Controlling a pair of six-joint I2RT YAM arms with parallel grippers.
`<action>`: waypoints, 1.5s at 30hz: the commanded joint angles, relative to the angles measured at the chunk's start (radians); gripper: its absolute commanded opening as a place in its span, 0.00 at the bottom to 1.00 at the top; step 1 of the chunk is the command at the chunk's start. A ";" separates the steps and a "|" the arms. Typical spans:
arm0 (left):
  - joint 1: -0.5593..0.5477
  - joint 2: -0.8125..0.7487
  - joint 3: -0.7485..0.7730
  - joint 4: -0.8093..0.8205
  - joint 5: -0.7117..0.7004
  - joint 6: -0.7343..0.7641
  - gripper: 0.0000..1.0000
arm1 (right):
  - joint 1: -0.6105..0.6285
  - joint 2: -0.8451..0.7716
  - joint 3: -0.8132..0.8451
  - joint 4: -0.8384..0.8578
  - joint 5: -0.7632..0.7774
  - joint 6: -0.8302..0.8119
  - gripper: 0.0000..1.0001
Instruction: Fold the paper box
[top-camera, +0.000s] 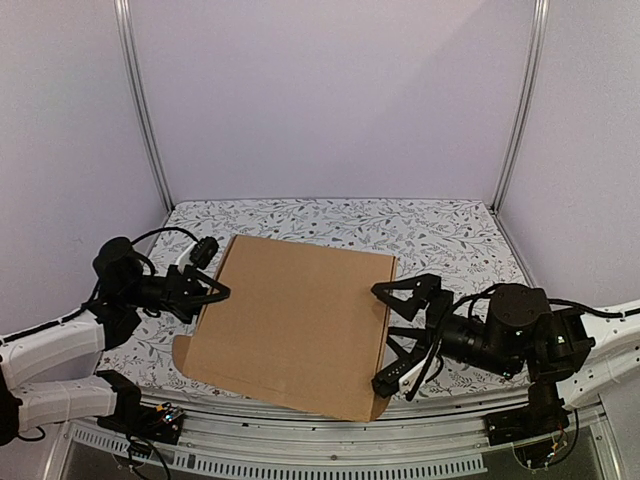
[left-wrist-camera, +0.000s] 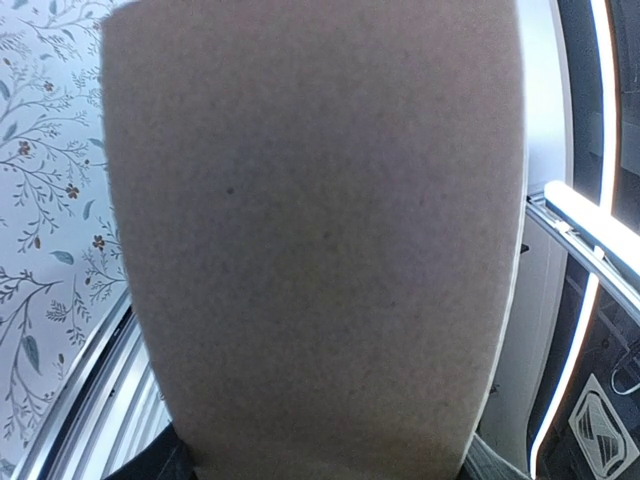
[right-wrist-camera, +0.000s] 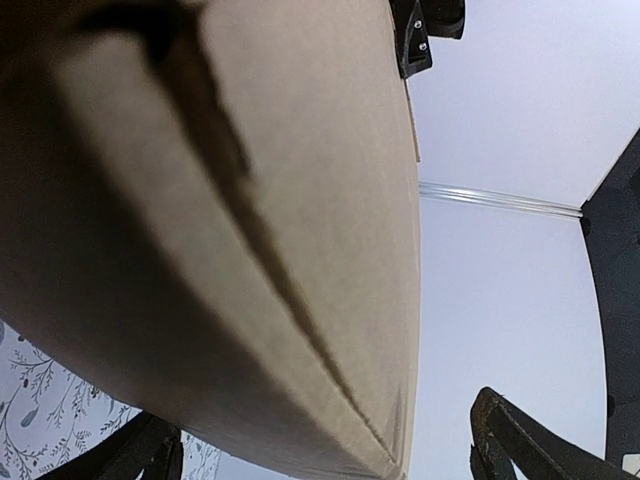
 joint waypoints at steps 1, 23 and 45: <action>-0.029 -0.026 0.020 -0.010 0.020 0.008 0.29 | 0.006 0.035 -0.018 0.082 0.031 0.039 0.99; -0.030 -0.090 0.028 -0.087 0.030 0.027 0.28 | 0.058 -0.008 -0.083 0.107 0.120 0.094 0.99; -0.030 -0.030 0.025 -0.150 0.005 0.075 0.43 | 0.095 0.018 -0.075 0.182 0.173 0.042 0.68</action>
